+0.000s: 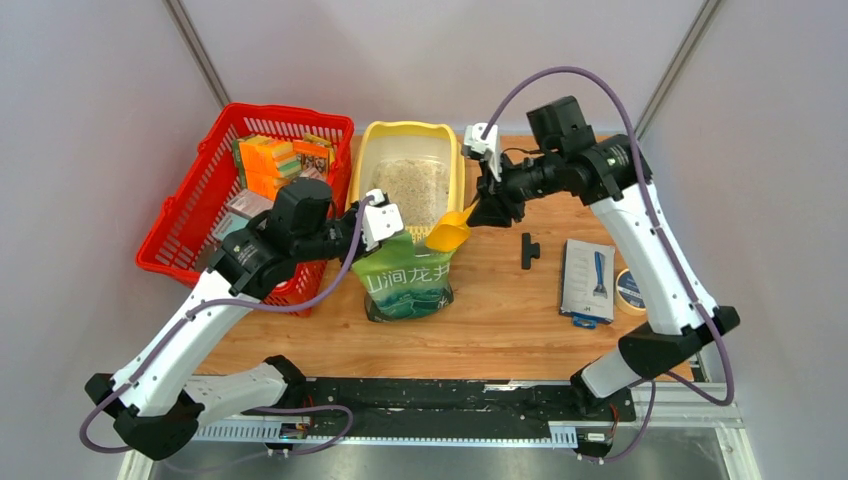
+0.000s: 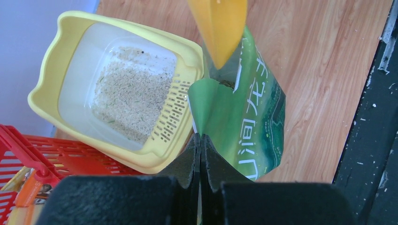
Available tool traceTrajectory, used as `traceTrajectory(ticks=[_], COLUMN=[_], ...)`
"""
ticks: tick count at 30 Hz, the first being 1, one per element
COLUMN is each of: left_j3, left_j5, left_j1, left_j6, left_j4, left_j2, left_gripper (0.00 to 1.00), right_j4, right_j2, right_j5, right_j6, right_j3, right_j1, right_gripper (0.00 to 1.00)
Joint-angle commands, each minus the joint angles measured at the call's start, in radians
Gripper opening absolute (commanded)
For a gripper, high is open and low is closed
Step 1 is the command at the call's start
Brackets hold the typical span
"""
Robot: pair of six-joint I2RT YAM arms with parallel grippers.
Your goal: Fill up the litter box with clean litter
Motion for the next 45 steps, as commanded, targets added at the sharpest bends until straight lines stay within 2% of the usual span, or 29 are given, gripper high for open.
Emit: traceTrajectory(ticks=[1, 6, 12, 16, 21, 24, 26, 32, 38, 45], left_j3=[0.011, 0.000, -0.015, -0.014, -0.018, -0.027, -0.033, -0.032, -0.014, 0.002], left_j5=[0.015, 0.021, 0.031, 0.024, 0.014, 0.014, 0.000, 0.018, 0.027, 0.037], left_j1=[0.005, 0.007, 0.005, 0.007, 0.005, 0.007, 0.007, 0.007, 0.007, 0.007], left_j6=[-0.029, -0.032, -0.060, -0.075, -0.081, -0.089, -0.107, -0.129, -0.138, -0.143], left_j4=[0.072, 0.069, 0.093, 0.110, 0.115, 0.122, 0.127, 0.119, 0.110, 0.119], left_j2=[-0.058, -0.077, -0.087, -0.090, -0.094, -0.099, -0.101, -0.101, -0.078, -0.064], left_gripper=[0.00, 0.00, 0.00, 0.00, 0.00, 0.00, 0.00, 0.00, 0.00, 0.00], right_j4=[-0.140, -0.161, -0.309, -0.316, -0.186, -0.145, -0.126, -0.117, -0.120, -0.118], right_j2=[0.040, 0.101, 0.173, 0.201, 0.173, 0.149, 0.152, 0.189, 0.255, 0.330], right_j5=[0.060, 0.115, 0.169, 0.210, 0.275, 0.397, 0.480, 0.704, 0.805, 0.818], right_j6=[-0.128, -0.159, -0.165, 0.014, 0.407, 0.562, 0.582, 0.778, 0.843, 0.890], right_j3=[0.118, 0.187, 0.226, 0.169, 0.112, 0.089, 0.086, 0.063, 0.023, 0.008], right_j1=[0.033, 0.081, 0.158, 0.172, 0.172, 0.181, 0.184, 0.221, 0.233, 0.250], right_gripper=[0.00, 0.00, 0.00, 0.00, 0.00, 0.00, 0.00, 0.00, 0.00, 0.00])
